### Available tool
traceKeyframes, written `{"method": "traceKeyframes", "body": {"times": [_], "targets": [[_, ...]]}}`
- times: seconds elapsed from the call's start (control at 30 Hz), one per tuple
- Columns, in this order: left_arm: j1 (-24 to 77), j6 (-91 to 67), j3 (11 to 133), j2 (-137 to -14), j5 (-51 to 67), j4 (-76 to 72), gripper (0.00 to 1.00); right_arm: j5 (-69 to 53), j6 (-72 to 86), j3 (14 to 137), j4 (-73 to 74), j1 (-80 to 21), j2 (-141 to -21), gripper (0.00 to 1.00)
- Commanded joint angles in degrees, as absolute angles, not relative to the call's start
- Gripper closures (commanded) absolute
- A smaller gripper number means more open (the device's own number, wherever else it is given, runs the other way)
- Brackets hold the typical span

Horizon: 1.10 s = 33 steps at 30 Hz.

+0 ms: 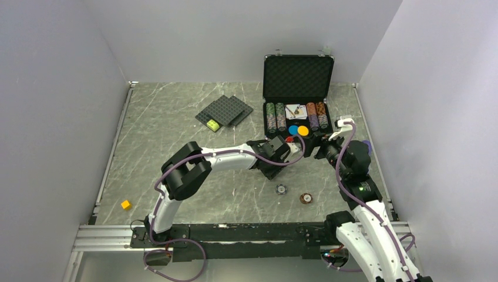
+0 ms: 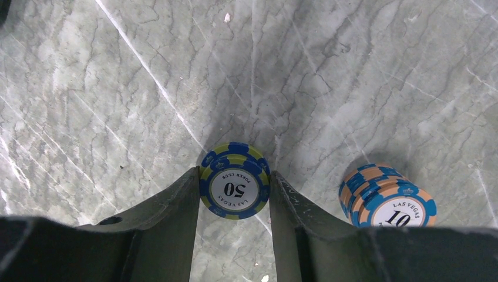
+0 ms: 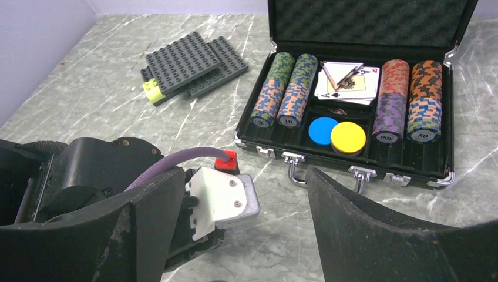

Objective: Pack up texas hold em set
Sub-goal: Pick up the poker chip from the center of the board.

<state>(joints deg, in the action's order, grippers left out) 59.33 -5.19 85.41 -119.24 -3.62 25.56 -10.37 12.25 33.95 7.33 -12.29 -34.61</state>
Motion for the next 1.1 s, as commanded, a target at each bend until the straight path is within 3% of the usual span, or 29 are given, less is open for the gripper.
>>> {"method": "traceKeyframes", "body": {"times": [0.0,0.03,0.07,0.37,0.67,0.9,1.07], "targets": [[61.24,-2.14,82.86,-123.02,-5.09,30.06,0.90,-11.40,14.04,33.78,2.16,-12.68,-33.05,0.19],[61.21,-2.11,82.42,-122.52,-5.38,29.53,0.99,-11.20,14.17,33.62,2.07,-12.74,-33.04,0.18],[61.13,-2.26,82.12,-121.98,-5.36,28.93,1.00,-10.97,14.30,33.59,2.10,-12.74,-33.23,0.18],[60.86,0.31,79.10,-111.53,-3.76,23.34,1.00,-3.14,19.75,34.78,5.77,-11.36,-34.80,0.17],[58.55,4.01,74.94,-101.12,-0.66,24.09,1.00,-6.06,24.82,35.67,7.96,-5.50,-37.70,0.16],[56.43,8.02,69.20,-92.36,6.31,23.86,1.00,-15.41,28.53,33.18,7.58,-0.84,-41.60,0.18],[55.30,11.01,64.73,-85.78,10.87,21.50,1.00,-30.52,34.19,30.01,2.19,-0.37,-45.06,0.24]]}}
